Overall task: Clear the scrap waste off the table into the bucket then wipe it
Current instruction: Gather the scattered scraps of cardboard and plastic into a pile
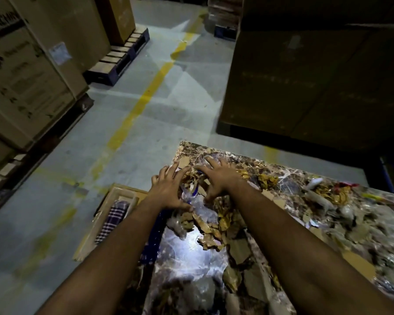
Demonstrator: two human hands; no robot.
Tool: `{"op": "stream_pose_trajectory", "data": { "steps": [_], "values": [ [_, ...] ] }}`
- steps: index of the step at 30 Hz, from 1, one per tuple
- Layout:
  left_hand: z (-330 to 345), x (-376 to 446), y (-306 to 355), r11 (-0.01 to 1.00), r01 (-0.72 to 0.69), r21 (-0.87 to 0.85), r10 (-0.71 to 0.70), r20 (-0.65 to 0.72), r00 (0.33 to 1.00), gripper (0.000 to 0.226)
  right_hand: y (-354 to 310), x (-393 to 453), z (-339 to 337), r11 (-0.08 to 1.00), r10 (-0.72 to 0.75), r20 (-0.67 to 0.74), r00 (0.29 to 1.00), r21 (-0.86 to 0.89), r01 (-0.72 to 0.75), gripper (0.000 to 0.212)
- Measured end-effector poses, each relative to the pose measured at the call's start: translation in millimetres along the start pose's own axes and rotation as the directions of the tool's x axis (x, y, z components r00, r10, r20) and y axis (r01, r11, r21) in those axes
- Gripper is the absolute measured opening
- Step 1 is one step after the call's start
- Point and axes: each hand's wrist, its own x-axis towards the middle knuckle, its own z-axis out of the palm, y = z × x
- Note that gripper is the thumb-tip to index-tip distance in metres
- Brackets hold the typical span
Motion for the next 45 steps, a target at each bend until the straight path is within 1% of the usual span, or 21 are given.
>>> {"op": "stream_pose_trajectory", "data": {
  "steps": [2, 4, 7, 11, 14, 17, 18, 20, 21, 22, 25, 28, 30, 33, 37, 38, 39, 40, 42, 43, 45],
  "values": [
    [2, 12, 1, 1.0, -0.007, 0.006, 0.006, 0.08, 0.997, 0.138, 0, 9, 9, 0.999, 0.028, 0.057, 0.998, -0.038, -0.026, 0.126],
    [2, 18, 5, 0.999, -0.034, 0.013, 0.032, 0.127, 0.991, 0.138, -1, 12, 17, 0.997, 0.044, 0.079, 0.996, -0.064, -0.039, 0.121],
    [6, 31, 9, 0.997, -0.055, 0.045, 0.048, 0.145, 0.988, 0.131, 0, 13, 29, 0.999, 0.037, 0.039, 0.999, 0.02, -0.038, 0.11],
    [17, 43, 17, 0.996, -0.084, -0.02, 0.086, 0.09, 0.992, 0.104, 2, 13, 41, 0.973, 0.022, -0.061, 0.998, 0.229, -0.008, 0.09],
    [29, 44, 30, 0.987, -0.063, -0.147, 0.065, 0.011, 0.998, 0.078, -1, 11, 51, 0.962, 0.029, -0.109, 0.994, 0.274, 0.002, 0.084],
    [37, 44, 41, 0.981, -0.033, -0.19, 0.024, -0.047, 0.999, 0.061, -4, 2, 53, 0.958, 0.022, -0.176, 0.984, 0.284, 0.03, 0.077],
    [38, 43, 45, 0.977, -0.029, -0.212, 0.017, -0.06, 0.998, 0.058, -2, -3, 51, 0.96, -0.004, -0.203, 0.979, 0.274, 0.061, 0.068],
    [34, 40, 53, 0.96, -0.05, -0.276, 0.019, -0.114, 0.993, 0.051, 3, -12, 47, 0.955, -0.024, -0.272, 0.962, 0.277, 0.103, 0.039],
    [32, 39, 58, 0.95, -0.066, -0.305, 0.022, -0.148, 0.989, 0.047, 6, -18, 44, 0.952, -0.001, -0.312, 0.95, 0.291, 0.096, 0.029],
    [29, 36, 63, 0.939, -0.077, -0.334, 0.018, -0.176, 0.984, 0.044, 10, -25, 41, 0.951, 0.014, -0.344, 0.939, 0.296, 0.095, 0.025],
    [17, 19, 85, 0.905, -0.136, -0.404, 0.032, -0.255, 0.966, 0.04, 23, -57, 28, 0.914, 0.065, -0.409, 0.91, 0.39, 0.111, 0.028],
    [9, -6, 121, 0.858, -0.26, -0.443, 0.097, -0.357, 0.929, 0.039, 40, -107, 24, 0.894, 0.089, -0.506, 0.858, 0.421, 0.155, 0.025],
    [6, -23, 150, 0.825, -0.333, -0.457, 0.162, -0.373, 0.913, 0.042, 55, -143, 33, 0.879, 0.121, -0.525, 0.842, 0.45, 0.155, 0.026],
    [20, -43, 196, 0.804, -0.426, -0.415, 0.312, -0.314, 0.896, 0.05, 80, -203, 64, 0.862, 0.19, -0.532, 0.825, 0.493, 0.119, 0.026],
    [61, -62, 248, 0.791, -0.426, -0.439, 0.377, -0.198, 0.905, 0.057, 103, -270, 120, 0.796, 0.363, -0.48, 0.799, 0.605, 0.002, 0.025],
    [71, -63, 258, 0.789, -0.435, -0.434, 0.396, -0.18, 0.9, 0.057, 107, -284, 132, 0.784, 0.391, -0.461, 0.797, 0.62, -0.026, 0.028],
    [79, -63, 265, 0.793, -0.45, -0.41, 0.426, -0.155, 0.892, 0.057, 110, -294, 141, 0.78, 0.398, -0.426, 0.812, 0.623, -0.055, 0.033],
    [87, -61, 271, 0.808, -0.473, -0.353, 0.465, -0.113, 0.878, 0.058, 113, -303, 148, 0.79, 0.385, -0.38, 0.841, 0.607, -0.087, 0.04],
    [93, -58, 280, 0.85, -0.509, -0.136, 0.515, 0.009, 0.857, 0.064, 119, -315, 158, 0.833, 0.342, -0.286, 0.895, 0.534, -0.148, 0.047],
    [92, -59, 283, 0.857, -0.513, -0.043, 0.514, 0.044, 0.856, 0.068, 124, -320, 161, 0.839, 0.34, -0.257, 0.905, 0.517, -0.168, 0.047],
    [84, -67, 281, 0.869, -0.495, 0.017, 0.494, 0.031, 0.869, 0.074, 131, -332, 165, 0.825, 0.387, -0.293, 0.874, 0.534, -0.186, 0.043]
  ]
}}
